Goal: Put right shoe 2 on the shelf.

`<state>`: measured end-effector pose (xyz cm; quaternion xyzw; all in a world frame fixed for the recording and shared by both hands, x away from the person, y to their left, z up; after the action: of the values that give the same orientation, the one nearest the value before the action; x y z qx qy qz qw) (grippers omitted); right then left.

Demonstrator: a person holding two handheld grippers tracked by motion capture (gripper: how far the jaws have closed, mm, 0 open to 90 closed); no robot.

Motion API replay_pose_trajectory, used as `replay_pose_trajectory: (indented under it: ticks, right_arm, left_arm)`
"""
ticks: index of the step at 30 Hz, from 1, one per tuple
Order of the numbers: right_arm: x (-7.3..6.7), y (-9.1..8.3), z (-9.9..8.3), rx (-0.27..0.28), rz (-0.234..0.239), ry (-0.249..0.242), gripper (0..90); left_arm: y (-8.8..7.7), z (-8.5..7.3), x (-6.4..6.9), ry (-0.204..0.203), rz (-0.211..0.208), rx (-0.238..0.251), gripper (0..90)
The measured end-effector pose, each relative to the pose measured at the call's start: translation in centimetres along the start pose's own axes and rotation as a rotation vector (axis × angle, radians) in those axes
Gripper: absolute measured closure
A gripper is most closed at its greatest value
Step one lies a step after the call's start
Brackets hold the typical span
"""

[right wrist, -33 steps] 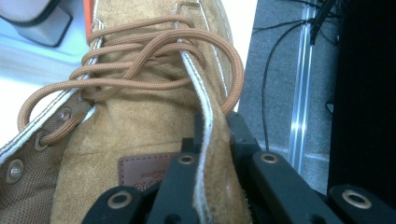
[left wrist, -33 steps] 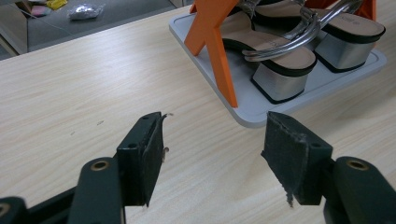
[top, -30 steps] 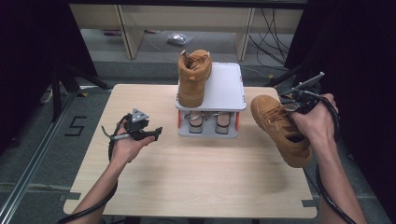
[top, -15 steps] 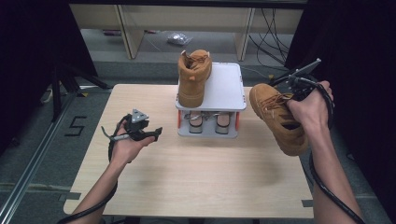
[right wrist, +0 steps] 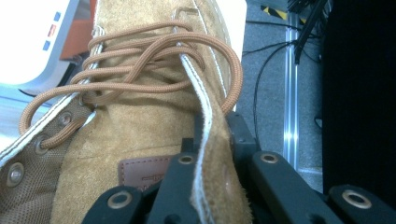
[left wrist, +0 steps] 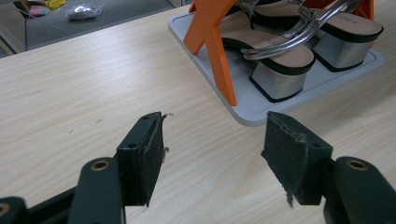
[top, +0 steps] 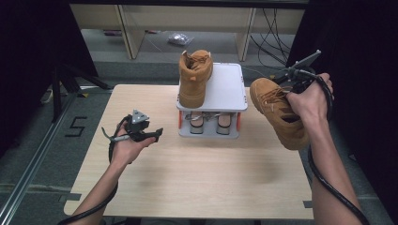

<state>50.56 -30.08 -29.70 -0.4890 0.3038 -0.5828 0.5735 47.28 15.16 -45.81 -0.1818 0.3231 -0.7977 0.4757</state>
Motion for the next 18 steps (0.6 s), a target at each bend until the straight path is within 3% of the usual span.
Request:
replay_pose_trajectory:
  ticks: [6, 8, 9, 15, 18]
  right_arm:
    - [-0.4, -0.6, 0.8, 0.007, 0.0, 0.015, 85.8]
    - [-0.5, -0.7, 1.0, 0.01, -0.004, 0.014, 85.8]
    - [-0.4, -0.8, 1.2, 0.012, -0.01, -0.007, 85.8]
    - [-0.7, -1.3, 1.9, 0.018, 0.0, 0.004, 85.8]
    - [-0.6, -1.6, 2.3, 0.03, -0.007, -0.015, 85.8]
  left_arm:
    - [-0.1, 0.0, 0.0, 0.006, -0.001, -0.001, 37.3]
    - [0.0, 0.0, 0.1, -0.013, -0.002, 0.014, 37.4]
    - [0.0, 0.0, 0.1, -0.014, 0.0, 0.012, 37.4]
    - [0.2, -0.2, 0.1, -0.014, -0.003, 0.01, 37.4]
    - [0.2, -0.1, 0.1, -0.012, -0.007, 0.01, 37.4]
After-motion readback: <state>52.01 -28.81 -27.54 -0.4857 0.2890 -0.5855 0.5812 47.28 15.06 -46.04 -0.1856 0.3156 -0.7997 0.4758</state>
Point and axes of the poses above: each handheld gripper's, and its own axes: y roughly forward along the jaws, z roughly out of its top, x roughly to its right, the point moved 5 cm from there along y, roughly forward along the jaws, and after that the axes turned 8 degrees about -x, right-handed, at the moved point
